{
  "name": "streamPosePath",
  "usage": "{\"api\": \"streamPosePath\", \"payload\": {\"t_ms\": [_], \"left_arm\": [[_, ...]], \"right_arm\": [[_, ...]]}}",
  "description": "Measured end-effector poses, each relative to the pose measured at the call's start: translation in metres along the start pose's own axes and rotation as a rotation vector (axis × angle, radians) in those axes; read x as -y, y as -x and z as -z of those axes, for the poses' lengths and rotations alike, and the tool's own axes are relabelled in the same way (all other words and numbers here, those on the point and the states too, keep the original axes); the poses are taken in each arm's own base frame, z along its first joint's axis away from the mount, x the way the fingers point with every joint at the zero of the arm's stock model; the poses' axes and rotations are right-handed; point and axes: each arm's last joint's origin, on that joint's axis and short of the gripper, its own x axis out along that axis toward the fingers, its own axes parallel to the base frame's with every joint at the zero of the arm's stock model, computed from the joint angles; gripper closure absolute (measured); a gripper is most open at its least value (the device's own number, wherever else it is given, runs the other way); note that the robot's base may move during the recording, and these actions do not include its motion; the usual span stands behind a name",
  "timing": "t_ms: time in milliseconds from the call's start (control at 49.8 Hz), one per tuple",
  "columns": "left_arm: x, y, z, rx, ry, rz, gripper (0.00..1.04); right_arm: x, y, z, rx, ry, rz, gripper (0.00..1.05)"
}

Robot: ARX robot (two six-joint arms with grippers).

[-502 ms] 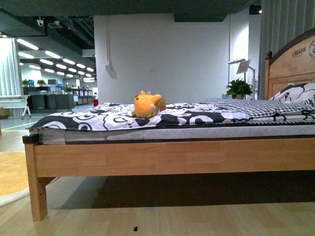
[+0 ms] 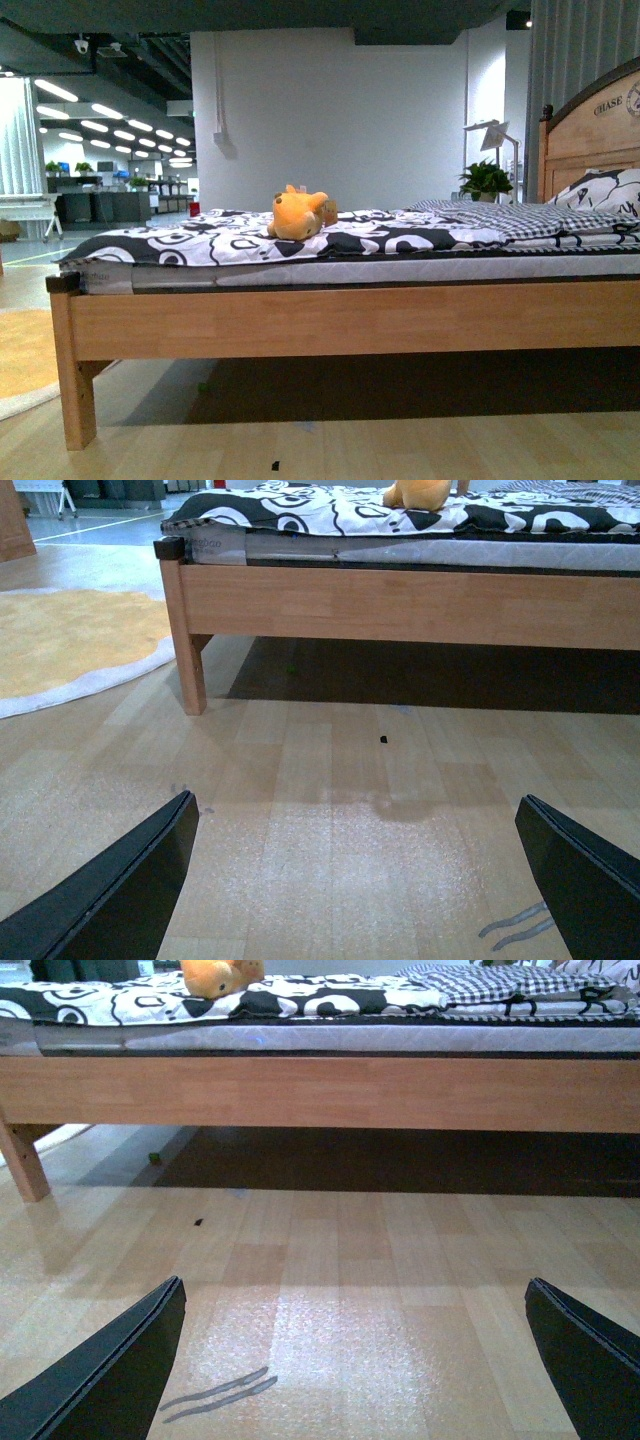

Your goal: Put away toys

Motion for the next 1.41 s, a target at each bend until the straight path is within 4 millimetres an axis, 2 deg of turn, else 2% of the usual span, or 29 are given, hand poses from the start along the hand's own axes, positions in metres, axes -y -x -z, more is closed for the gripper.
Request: {"api": "streamPosePath", "payload": {"t_ms": [1405], "left_arm": [[0.0,0.0,0.0,0.0,0.0,0.0,0.06]], "right_arm": [[0.0,0.0,0.0,0.0,0.0,0.0,0.0]]}}
